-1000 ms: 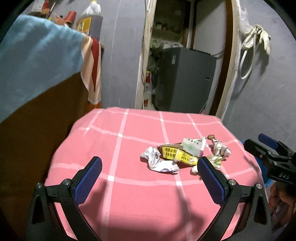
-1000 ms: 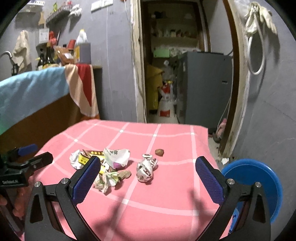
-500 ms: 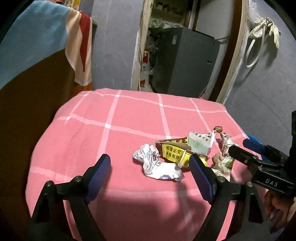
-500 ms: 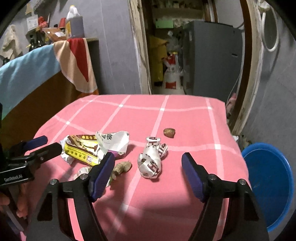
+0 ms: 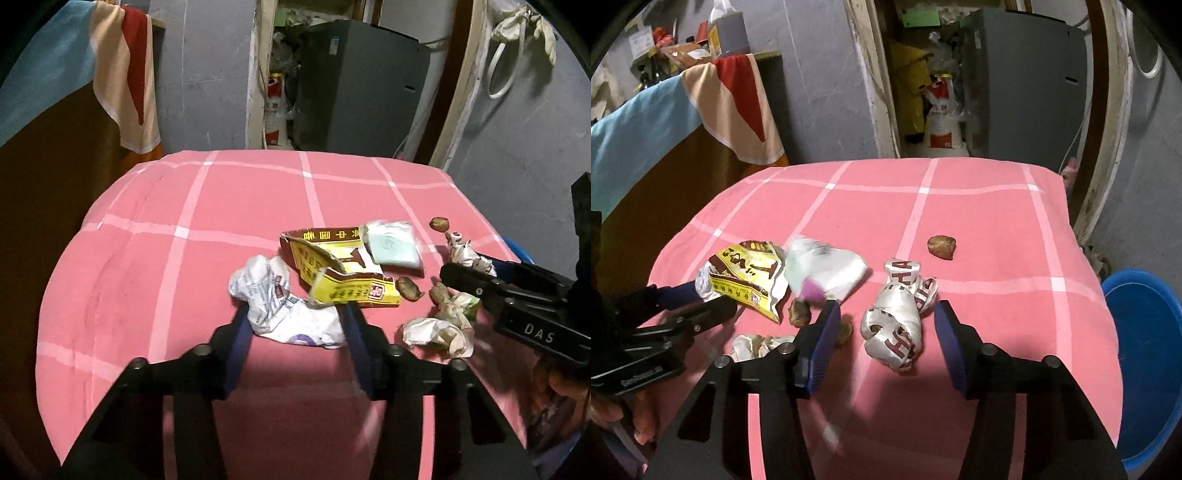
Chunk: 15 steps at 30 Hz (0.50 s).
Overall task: Collect trash
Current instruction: 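Grasp the silver foil with the right tool while the left tool grasps the white crumpled paper, then lift both held items and carry them over the blue bucket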
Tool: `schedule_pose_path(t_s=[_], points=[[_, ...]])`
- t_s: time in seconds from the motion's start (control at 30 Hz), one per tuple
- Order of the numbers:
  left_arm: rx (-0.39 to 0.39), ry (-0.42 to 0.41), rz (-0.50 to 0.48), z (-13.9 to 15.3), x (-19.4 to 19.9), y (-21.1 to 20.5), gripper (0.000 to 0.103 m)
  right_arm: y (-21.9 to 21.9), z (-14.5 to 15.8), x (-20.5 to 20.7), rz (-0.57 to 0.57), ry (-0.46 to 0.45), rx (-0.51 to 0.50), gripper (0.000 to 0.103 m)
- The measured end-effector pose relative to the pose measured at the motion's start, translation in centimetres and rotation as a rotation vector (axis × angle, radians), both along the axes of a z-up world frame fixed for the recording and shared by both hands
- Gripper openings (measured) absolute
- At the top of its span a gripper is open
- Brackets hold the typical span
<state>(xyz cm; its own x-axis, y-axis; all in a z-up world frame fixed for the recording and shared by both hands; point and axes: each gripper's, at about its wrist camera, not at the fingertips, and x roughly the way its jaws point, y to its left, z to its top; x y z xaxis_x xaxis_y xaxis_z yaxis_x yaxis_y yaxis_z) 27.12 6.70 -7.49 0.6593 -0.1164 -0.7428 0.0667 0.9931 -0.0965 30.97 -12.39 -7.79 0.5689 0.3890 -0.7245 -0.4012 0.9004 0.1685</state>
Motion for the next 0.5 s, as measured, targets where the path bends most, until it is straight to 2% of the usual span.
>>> schedule_pose_path(t_s=[0.17,0.23,0.5], points=[[-0.014,-0.02,0.005,0.3,-0.5,0.1,0.026,-0.2,0.0,-0.4,0.014,0.003,0.018,0.028],[-0.024,-0.029,0.009,0.5,-0.7,0.1,0.017,-0.3,0.1,-0.7,0.02,0.005,0.028,0.024],[-0.065,-0.034,0.032,1.0,-1.4,0.4,0.013,-1.1,0.6,-2.0,0.029,-0.017,0.069,0.022]])
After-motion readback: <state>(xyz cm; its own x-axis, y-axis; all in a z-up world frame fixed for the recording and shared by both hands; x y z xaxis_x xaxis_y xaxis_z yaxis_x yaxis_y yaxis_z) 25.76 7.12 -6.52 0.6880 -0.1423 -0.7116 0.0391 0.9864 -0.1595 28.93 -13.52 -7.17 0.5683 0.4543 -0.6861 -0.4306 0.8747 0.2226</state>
